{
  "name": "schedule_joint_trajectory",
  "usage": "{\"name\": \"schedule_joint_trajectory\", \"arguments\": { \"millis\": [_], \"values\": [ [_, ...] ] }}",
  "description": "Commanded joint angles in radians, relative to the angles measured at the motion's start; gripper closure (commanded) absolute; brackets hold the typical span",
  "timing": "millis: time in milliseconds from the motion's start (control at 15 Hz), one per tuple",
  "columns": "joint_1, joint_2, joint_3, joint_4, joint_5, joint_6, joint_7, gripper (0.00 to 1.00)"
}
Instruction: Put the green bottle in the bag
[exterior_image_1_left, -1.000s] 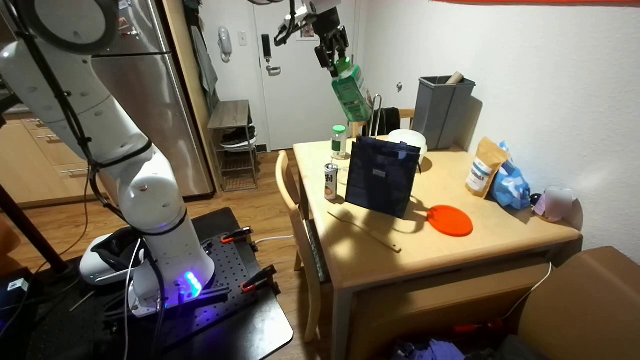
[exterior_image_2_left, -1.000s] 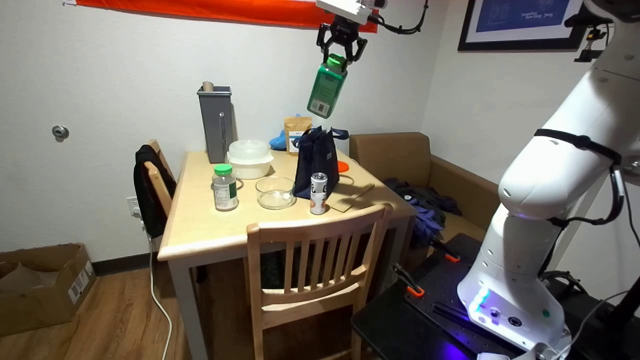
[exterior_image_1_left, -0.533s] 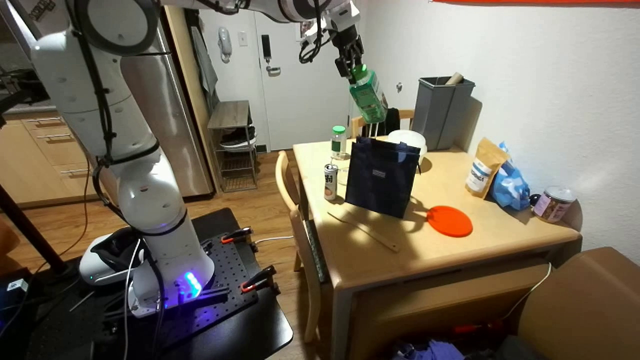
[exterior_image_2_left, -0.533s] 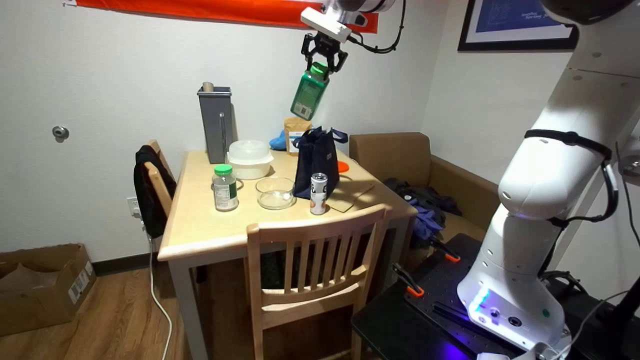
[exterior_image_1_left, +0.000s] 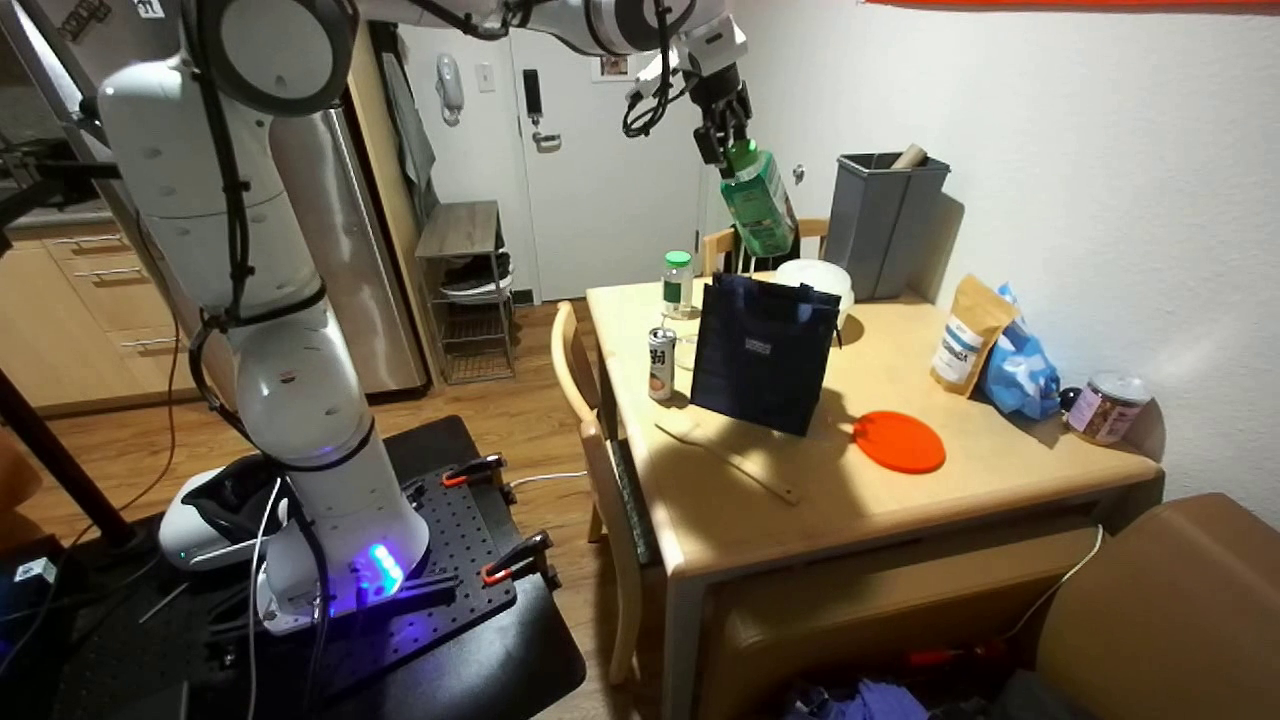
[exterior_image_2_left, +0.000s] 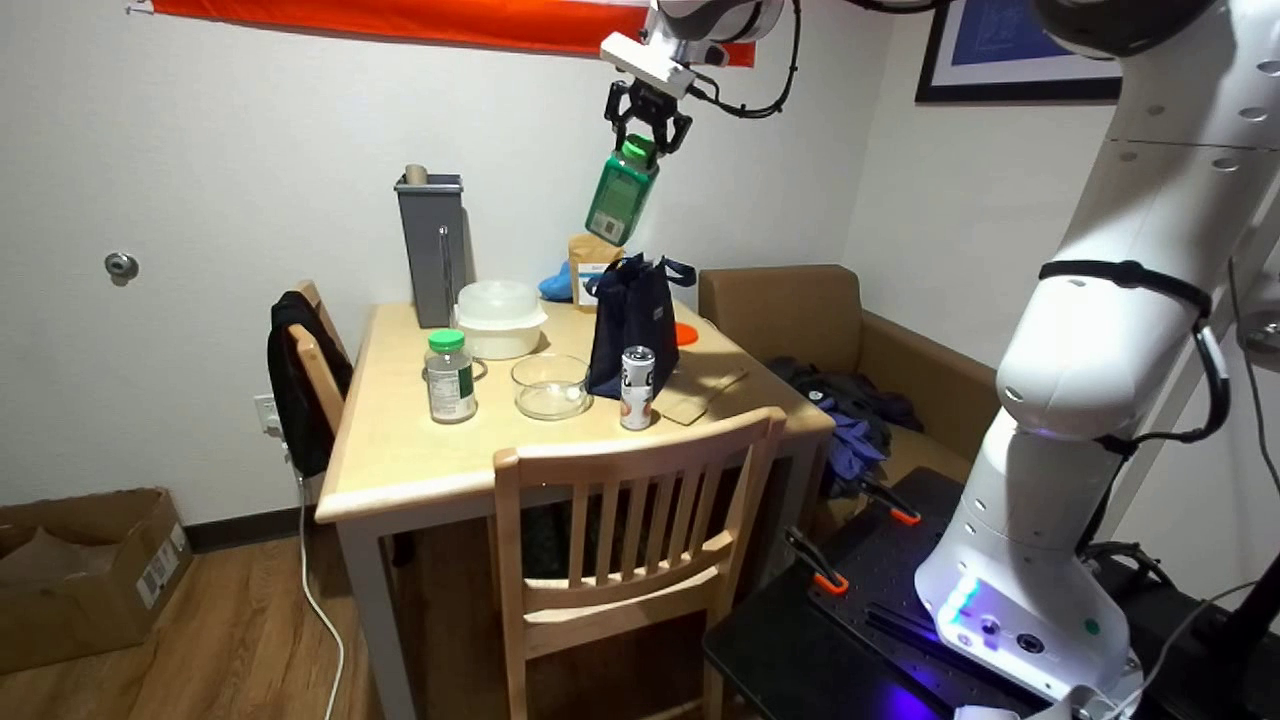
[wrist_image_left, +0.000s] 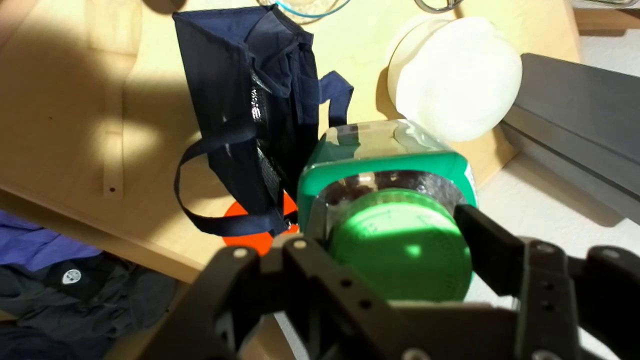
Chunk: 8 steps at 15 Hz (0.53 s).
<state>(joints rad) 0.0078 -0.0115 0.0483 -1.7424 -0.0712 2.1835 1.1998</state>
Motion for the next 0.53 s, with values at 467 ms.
{"name": "schedule_joint_trajectory", "arguments": {
  "millis": [467],
  "values": [
    [-0.002, -0.028, -0.026, -0.025, 0.026, -0.037, 0.021, 0.59]
  ]
}}
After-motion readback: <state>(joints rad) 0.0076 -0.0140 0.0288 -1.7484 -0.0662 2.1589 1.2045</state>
